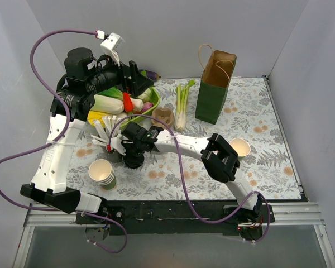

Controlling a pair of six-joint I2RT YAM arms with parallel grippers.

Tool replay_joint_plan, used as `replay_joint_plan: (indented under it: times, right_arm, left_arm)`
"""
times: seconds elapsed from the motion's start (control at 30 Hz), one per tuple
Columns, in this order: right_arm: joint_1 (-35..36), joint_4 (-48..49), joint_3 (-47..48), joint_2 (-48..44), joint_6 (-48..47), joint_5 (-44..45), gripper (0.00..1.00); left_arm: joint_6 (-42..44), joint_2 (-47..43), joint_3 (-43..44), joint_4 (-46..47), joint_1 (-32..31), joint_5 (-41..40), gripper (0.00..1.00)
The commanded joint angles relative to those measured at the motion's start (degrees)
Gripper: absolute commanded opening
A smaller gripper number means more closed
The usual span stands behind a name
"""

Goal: Pack the takeout coffee

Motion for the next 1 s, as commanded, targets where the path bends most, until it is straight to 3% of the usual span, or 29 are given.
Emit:
replay_joint_plan:
  times: [0.0, 0.1, 0.37, 0.73, 0.97]
  right_arm:
    - [0.0, -1.8, 2.96, -0.01, 1.01, -0.32, 0.08]
    - [0.09, -2.41, 3.31, -0.27, 1.18, -0.32, 0.01]
    - [-1.4, -5.93, 4.71, -4.92, 2.41, -2.16, 0.01]
    - [-7.64, -5.75, 2.78, -11.69, 2.59, -20.34, 0.01]
    - [-9.14, -3.56, -1.51, -11.0, 2.06, -21.85, 0.01]
  left_arm:
    - [0.59, -0.78, 0.11, 0.47, 0.18, -0.08, 0.98]
    - [0.59, -0.69, 0.2, 0.64, 0.18, -0.08, 0.98]
    - [1.38, -0.25, 0.55, 0.55, 0.18, 0.01, 0.98]
    - [3.66, -1.92, -3.05, 2.4, 0.18, -1.05, 0.98]
    - [6.92, -3.85, -6.65, 0.91, 0.18, -2.98, 0.98]
